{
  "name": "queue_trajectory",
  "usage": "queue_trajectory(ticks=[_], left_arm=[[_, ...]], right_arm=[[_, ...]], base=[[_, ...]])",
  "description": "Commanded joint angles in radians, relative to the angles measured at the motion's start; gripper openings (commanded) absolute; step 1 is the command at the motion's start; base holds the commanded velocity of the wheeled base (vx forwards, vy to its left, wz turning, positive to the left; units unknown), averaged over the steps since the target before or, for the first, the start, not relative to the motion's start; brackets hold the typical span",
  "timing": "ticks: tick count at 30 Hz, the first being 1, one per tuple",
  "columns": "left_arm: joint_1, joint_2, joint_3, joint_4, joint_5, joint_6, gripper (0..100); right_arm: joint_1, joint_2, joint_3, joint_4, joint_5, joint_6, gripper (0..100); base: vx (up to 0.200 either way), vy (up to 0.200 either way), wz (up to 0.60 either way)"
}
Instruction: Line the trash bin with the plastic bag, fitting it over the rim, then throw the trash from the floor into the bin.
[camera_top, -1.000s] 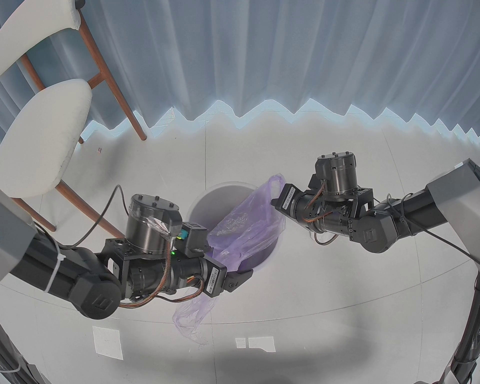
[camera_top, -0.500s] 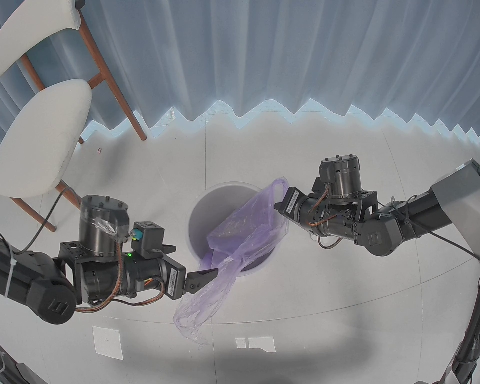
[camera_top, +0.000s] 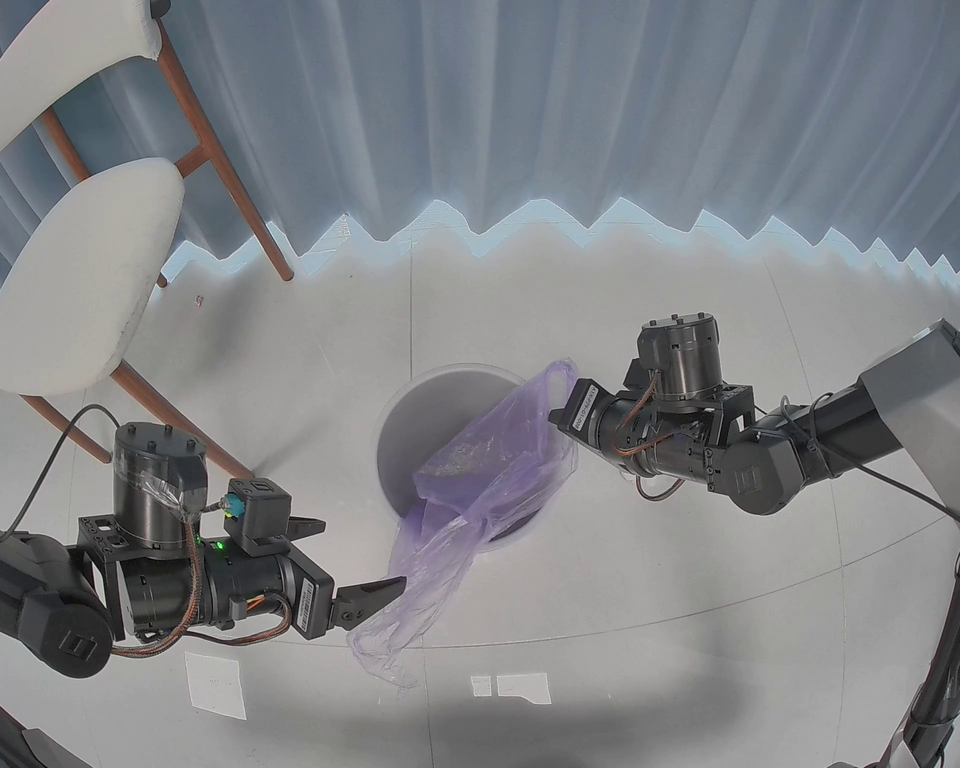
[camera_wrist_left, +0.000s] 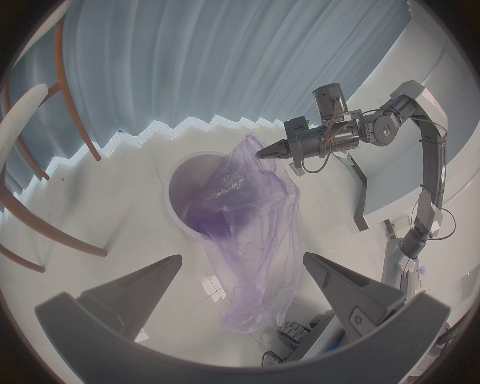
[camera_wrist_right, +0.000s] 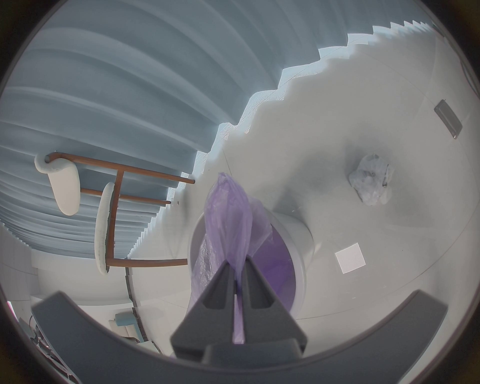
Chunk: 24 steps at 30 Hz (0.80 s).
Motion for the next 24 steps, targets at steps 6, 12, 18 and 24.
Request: queue_trajectory(ticks=[6,12,18,24], left_arm=[[-0.005,0.031,-0.004,-0.002,0.003,0.001,100],[-0.005,0.073,-0.036,-0.002,0.005,0.001,100],[-0.006,0.142,-0.091,-0.003,0.008,0.021,100],[-0.006,0.183,-0.12,-0.005,0.008,0.021,100]], right_arm=[[0.004,-0.001,-0.002,0.0,0.002,0.001,0],[0.004,0.002,-0.003,0.0,0.002,0.001,0],[0.004,0.0,-0.003,0.0,0.002,0.03,0],[0.004,-0.003,-0.002,0.0,0.002,0.033,0]], base=[[0.0,0.0,0.0],[0.0,0.0,0.0],[0.0,0.0,0.0],[0.0,0.0,0.0]])
